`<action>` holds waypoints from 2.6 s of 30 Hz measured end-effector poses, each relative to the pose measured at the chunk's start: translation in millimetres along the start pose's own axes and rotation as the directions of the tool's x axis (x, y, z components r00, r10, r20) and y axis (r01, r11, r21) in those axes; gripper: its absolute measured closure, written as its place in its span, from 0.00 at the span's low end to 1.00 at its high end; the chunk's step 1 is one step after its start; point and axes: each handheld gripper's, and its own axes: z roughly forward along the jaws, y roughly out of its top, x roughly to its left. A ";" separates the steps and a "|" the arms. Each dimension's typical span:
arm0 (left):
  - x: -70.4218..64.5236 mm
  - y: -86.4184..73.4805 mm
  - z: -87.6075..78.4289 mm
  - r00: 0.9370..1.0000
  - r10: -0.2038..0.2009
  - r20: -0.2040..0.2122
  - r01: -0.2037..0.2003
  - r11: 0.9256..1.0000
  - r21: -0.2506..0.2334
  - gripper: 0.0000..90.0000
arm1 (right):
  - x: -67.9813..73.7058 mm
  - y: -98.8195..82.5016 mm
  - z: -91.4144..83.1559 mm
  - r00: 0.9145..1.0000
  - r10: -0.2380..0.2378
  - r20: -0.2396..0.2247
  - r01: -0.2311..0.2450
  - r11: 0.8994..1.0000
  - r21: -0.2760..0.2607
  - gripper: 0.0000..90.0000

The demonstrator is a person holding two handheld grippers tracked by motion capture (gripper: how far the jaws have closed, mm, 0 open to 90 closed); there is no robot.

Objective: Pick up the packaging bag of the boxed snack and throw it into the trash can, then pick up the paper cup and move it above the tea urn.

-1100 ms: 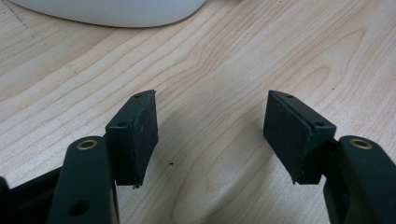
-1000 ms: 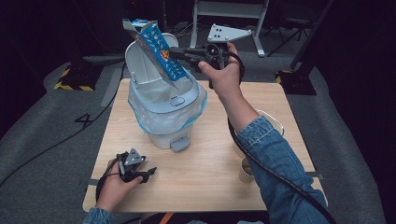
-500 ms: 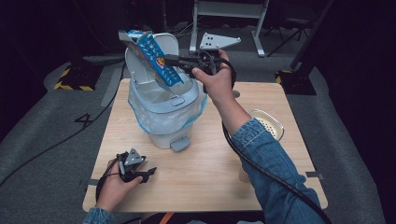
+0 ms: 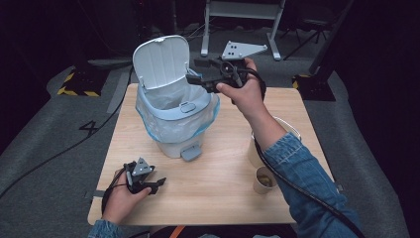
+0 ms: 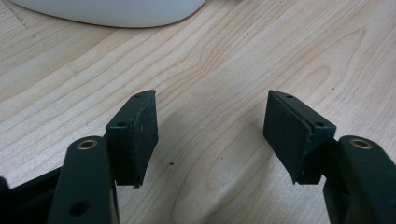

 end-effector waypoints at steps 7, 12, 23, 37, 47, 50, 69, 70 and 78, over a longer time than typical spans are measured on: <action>0.2 0.1 0.0 1.000 0.003 -0.001 -0.003 1.000 0.000 0.40 | 13.8 -16.1 -30.2 0.999 0.000 0.032 -0.005 0.988 0.156 0.38; 0.0 0.1 0.0 1.000 0.000 0.000 0.000 1.000 -0.001 0.40 | 22.1 -31.9 -57.4 0.999 0.024 0.048 -0.034 0.975 0.219 0.35; -0.1 0.1 0.1 1.000 0.000 -0.001 0.000 1.000 -0.001 0.40 | 40.9 -67.7 -118.6 0.995 0.078 0.067 -0.096 0.942 0.322 0.26; 0.3 0.2 -0.1 1.000 0.001 0.001 -0.001 1.000 0.001 0.40 | 69.4 -122.5 -186.8 0.986 0.124 0.108 -0.157 0.912 0.380 0.23; 1.1 0.9 0.5 1.000 0.002 0.001 -0.002 1.000 0.000 0.40 | 90.5 -166.4 -222.4 0.982 0.150 0.116 -0.186 0.883 0.430 0.22; 1.2 0.9 0.6 1.000 0.002 0.000 -0.002 1.000 0.000 0.40 | 96.7 -180.7 -230.7 0.980 0.165 0.115 -0.199 0.879 0.433 0.22; 1.2 0.9 0.6 1.000 0.002 0.000 -0.002 1.000 0.000 0.40 | 109.0 -262.6 -218.3 0.976 0.197 0.094 -0.218 0.856 0.469 0.22; 1.2 0.9 0.6 1.000 0.002 0.000 -0.002 1.000 0.000 0.40 | 109.1 -265.7 -215.9 0.976 0.195 0.093 -0.216 0.858 0.466 0.21; 1.1 0.9 0.6 1.000 0.002 -0.001 -0.002 1.000 0.000 0.40 | 108.9 -284.1 -196.7 0.975 0.195 0.108 -0.223 0.861 0.457 0.21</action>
